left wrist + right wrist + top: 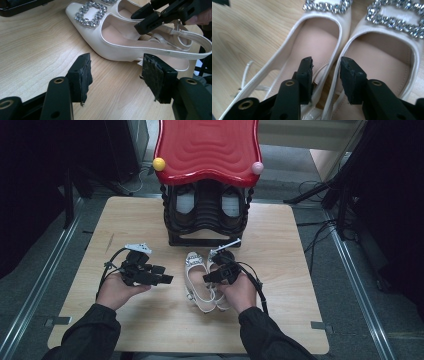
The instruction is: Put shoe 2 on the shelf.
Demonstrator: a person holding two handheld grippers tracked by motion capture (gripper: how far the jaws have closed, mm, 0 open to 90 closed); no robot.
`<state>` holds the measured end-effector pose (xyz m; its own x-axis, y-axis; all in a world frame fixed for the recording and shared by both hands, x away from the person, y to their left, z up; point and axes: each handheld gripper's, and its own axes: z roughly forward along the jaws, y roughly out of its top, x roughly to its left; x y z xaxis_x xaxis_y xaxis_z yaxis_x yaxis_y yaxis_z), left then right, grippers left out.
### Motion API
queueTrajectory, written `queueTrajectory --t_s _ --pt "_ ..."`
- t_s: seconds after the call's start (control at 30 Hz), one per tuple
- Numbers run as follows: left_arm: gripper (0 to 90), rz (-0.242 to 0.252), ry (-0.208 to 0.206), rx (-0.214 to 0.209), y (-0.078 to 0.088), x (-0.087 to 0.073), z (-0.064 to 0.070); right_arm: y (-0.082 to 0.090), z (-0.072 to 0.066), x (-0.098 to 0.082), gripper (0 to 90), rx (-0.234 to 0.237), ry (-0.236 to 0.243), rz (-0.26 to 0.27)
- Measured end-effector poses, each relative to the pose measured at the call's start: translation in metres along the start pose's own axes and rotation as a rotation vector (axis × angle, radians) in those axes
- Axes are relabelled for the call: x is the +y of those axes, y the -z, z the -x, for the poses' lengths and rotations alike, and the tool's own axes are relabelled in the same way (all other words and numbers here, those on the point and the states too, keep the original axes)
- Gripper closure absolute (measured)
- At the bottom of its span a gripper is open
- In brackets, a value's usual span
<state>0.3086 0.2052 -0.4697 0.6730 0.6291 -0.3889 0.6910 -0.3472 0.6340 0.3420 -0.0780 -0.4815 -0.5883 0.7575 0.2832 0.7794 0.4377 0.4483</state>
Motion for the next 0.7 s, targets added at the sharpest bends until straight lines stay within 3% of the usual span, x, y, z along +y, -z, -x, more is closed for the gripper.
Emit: queueTrajectory --t_s 0.1,0.27,0.53,0.7 --pt "40.7 0.0 -0.001 0.001 0.0007 -0.0002 -0.0007 -0.0024 -0.0008 -0.0005 67.8 -0.02 -0.017 -0.03" --pt "40.7 -0.002 0.002 -0.002 0.001 -0.0004 -0.0016 -0.0054 -0.0023 -0.0034 69.5 -0.044 0.004 -0.07" --pt "40.5 0.001 0.004 0.001 0.0002 -0.0006 -0.0022 -0.0049 -0.0038 -0.0006 79.3 -0.049 0.022 -0.112" --pt "40.4 0.009 0.01 0.002 0.0013 -0.0008 -0.0036 -0.0049 -0.0009 0.005 84.1 -0.041 0.0 -0.156"
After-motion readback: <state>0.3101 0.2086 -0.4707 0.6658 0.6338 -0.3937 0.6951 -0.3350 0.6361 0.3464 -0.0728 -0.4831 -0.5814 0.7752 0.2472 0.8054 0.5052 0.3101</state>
